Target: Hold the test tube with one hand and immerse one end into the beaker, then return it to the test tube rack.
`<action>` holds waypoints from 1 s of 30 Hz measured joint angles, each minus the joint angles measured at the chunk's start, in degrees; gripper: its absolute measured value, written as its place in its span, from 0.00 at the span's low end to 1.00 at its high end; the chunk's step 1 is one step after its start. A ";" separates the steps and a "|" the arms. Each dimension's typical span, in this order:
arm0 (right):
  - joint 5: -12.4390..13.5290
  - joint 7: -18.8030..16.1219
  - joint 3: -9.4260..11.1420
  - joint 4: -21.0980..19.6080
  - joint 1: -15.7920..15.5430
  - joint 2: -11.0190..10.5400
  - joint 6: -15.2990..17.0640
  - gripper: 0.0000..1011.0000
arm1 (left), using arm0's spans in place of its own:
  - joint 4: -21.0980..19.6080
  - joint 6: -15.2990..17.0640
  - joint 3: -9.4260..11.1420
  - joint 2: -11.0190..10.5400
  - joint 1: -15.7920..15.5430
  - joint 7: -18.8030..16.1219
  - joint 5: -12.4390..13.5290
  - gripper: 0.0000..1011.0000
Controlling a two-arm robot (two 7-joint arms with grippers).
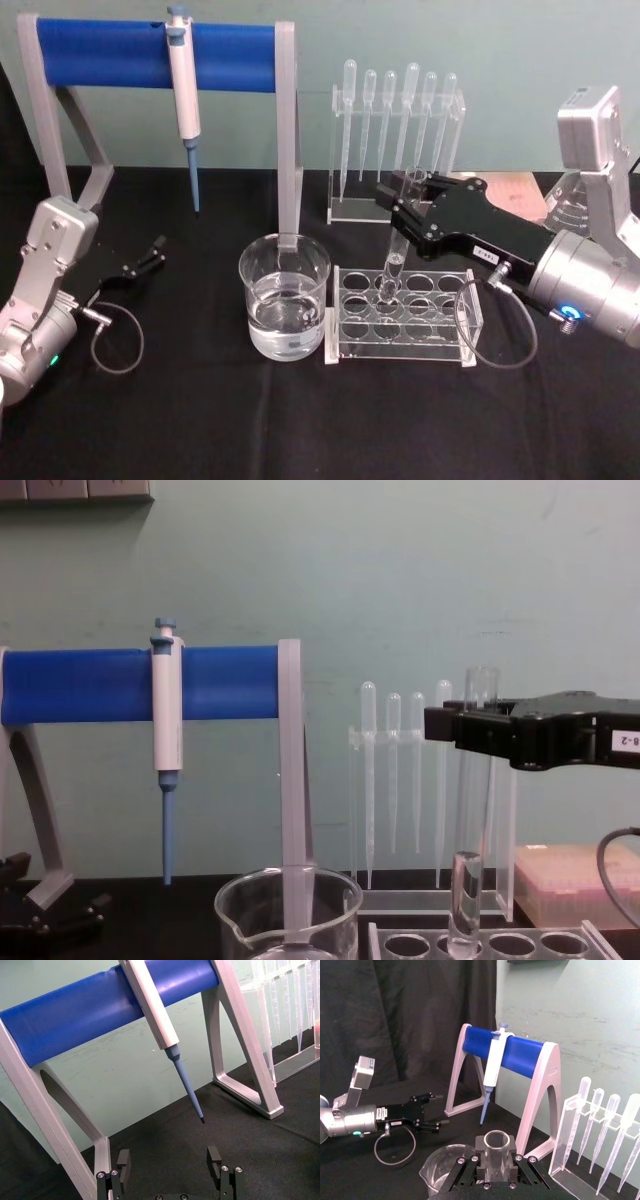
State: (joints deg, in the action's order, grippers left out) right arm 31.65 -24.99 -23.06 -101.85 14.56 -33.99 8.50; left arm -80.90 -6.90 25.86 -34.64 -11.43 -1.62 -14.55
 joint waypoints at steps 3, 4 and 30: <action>-0.19 0.04 -0.01 0.19 -0.18 0.12 -0.06 0.22 | 0.00 0.00 0.00 0.00 0.00 0.00 0.00 0.99; -0.25 0.05 -0.03 0.29 -0.20 0.18 -0.07 0.22 | 0.00 0.00 0.00 0.00 0.00 0.00 0.00 0.99; -2.84 -0.86 -1.24 6.35 -1.05 2.87 -2.52 0.22 | 0.00 0.00 0.00 0.00 0.00 0.00 0.00 0.99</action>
State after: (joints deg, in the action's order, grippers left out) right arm 28.81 -25.86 -24.30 -95.50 13.51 -31.12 5.98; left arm -80.90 -6.90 25.86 -34.65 -11.43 -1.62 -14.55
